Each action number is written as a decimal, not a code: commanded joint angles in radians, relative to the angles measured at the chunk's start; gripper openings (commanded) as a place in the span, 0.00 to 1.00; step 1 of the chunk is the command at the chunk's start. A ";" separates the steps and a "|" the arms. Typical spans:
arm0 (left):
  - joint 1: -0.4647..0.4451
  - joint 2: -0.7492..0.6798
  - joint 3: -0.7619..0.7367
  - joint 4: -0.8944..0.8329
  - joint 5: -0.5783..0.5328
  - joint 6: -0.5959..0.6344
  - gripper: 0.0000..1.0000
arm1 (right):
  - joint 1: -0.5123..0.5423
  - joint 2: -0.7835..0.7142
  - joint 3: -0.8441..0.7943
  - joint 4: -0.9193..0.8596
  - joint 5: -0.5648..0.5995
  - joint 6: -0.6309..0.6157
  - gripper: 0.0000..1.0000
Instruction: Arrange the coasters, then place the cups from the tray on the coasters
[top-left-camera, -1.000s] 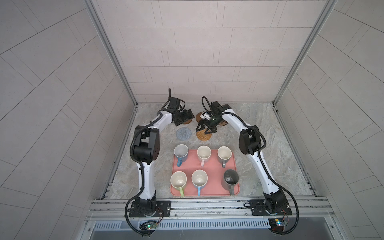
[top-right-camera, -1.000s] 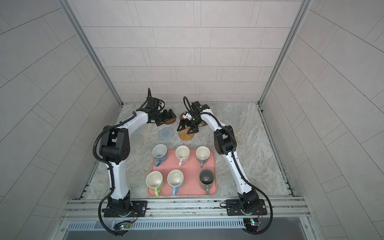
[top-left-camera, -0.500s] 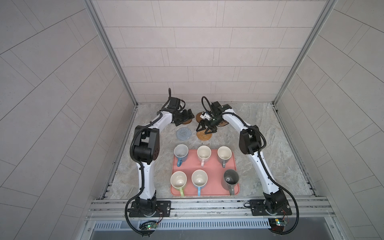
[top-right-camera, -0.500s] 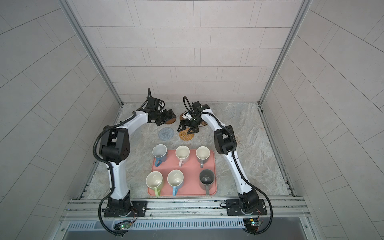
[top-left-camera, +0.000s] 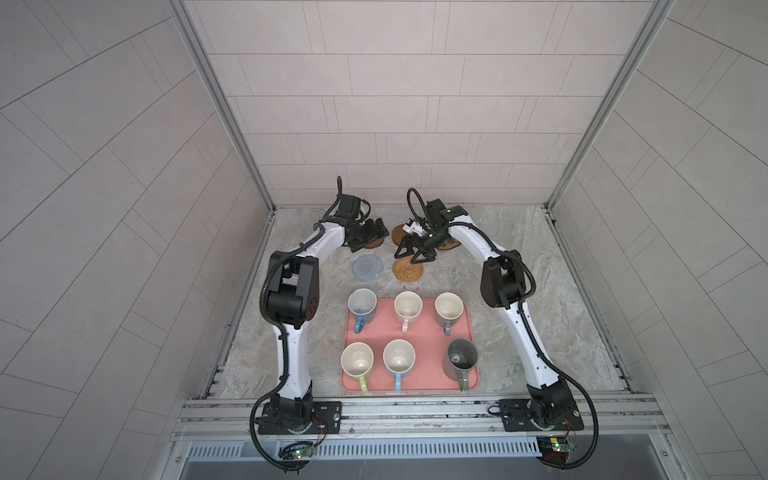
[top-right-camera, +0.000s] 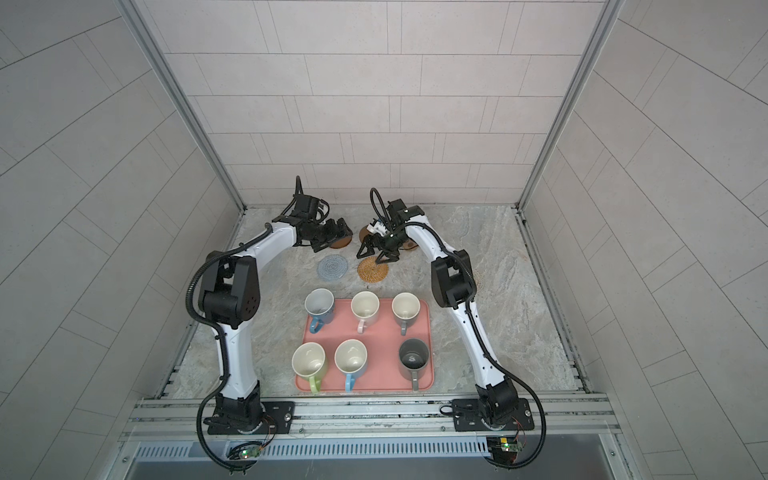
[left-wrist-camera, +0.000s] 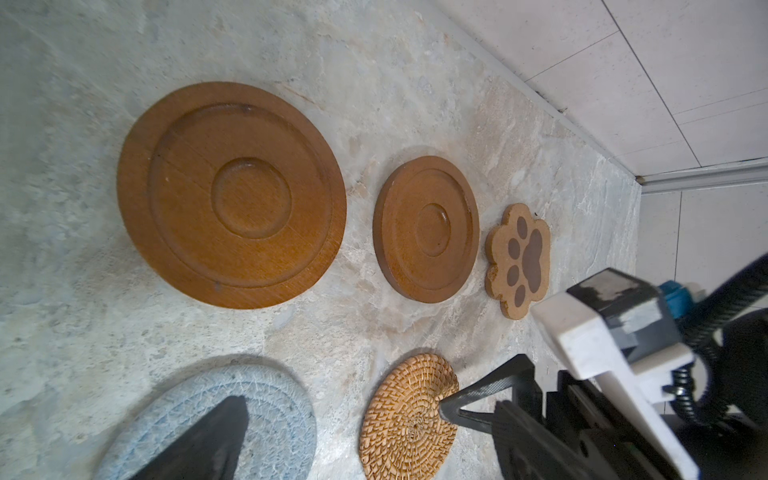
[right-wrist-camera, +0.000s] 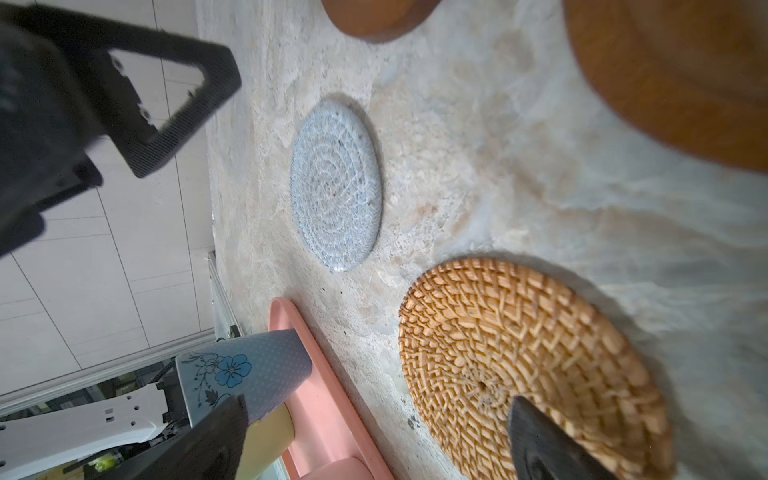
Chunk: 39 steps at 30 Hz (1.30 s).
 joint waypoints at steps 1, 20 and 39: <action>0.003 -0.044 -0.006 0.008 -0.004 -0.004 1.00 | -0.030 -0.084 0.033 0.002 0.058 0.032 0.99; 0.004 -0.023 0.011 0.005 0.014 -0.009 1.00 | -0.205 -0.283 -0.191 -0.124 0.292 -0.037 0.99; 0.001 -0.009 0.014 -0.007 0.036 -0.003 1.00 | -0.357 -0.481 -0.579 -0.057 0.623 0.085 0.99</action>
